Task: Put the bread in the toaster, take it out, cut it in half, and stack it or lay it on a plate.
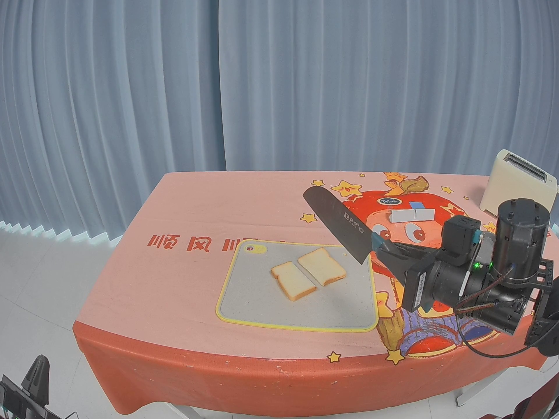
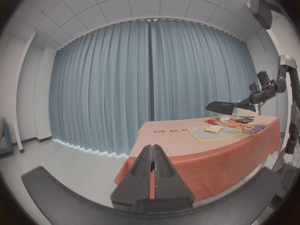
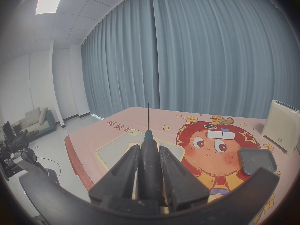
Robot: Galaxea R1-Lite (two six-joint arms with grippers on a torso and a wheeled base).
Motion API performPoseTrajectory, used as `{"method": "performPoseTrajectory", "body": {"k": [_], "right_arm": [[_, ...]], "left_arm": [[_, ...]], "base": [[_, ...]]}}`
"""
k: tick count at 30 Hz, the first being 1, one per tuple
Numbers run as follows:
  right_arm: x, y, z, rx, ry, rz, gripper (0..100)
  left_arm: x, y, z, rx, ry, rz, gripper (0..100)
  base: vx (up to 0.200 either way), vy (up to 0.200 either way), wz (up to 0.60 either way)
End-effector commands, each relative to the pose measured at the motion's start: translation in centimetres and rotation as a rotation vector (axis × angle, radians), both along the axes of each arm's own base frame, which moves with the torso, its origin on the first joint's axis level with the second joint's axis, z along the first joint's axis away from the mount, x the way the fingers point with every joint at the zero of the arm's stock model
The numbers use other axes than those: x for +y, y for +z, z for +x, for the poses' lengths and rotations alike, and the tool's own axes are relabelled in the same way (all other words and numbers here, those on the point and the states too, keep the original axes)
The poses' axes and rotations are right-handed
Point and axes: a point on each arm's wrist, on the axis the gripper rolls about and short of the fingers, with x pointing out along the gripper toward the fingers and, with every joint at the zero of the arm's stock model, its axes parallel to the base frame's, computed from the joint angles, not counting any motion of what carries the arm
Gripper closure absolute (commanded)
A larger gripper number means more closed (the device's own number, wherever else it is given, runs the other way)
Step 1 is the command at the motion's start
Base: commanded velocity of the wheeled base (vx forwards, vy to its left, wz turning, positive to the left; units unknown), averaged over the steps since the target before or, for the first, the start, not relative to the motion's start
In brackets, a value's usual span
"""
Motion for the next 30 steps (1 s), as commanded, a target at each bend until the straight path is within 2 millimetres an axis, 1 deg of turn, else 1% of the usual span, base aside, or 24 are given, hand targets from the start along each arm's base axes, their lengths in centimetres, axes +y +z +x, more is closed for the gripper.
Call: {"method": "performPoseTrajectory", "body": {"k": [1,6,11,15,30], "right_arm": [[0.03,-0.07,-0.02,0.002,0.001,-0.002,100],[0.34,-0.26,-0.13,0.008,0.012,-0.006,100],[0.45,-0.19,0.0,0.005,0.009,-0.001,100],[0.34,-0.13,-0.1,0.002,0.0,-0.002,100],[0.22,-0.02,-0.22,-0.002,0.0,0.0,100]], "left_arm": [[-0.04,-0.52,0.04,0.004,-0.019,0.022,100],[-0.05,-0.5,0.04,0.002,-0.024,0.043,100],[-0.02,-0.5,0.04,0.003,-0.01,0.025,100],[0.01,-0.55,0.04,0.009,0.006,-0.034,100],[0.06,-0.55,0.04,0.008,0.024,-0.033,100]], "base": [[0.0,0.0,0.0],[0.0,0.0,0.0],[0.0,0.0,0.0],[0.0,0.0,0.0],[0.0,0.0,0.0]]}}
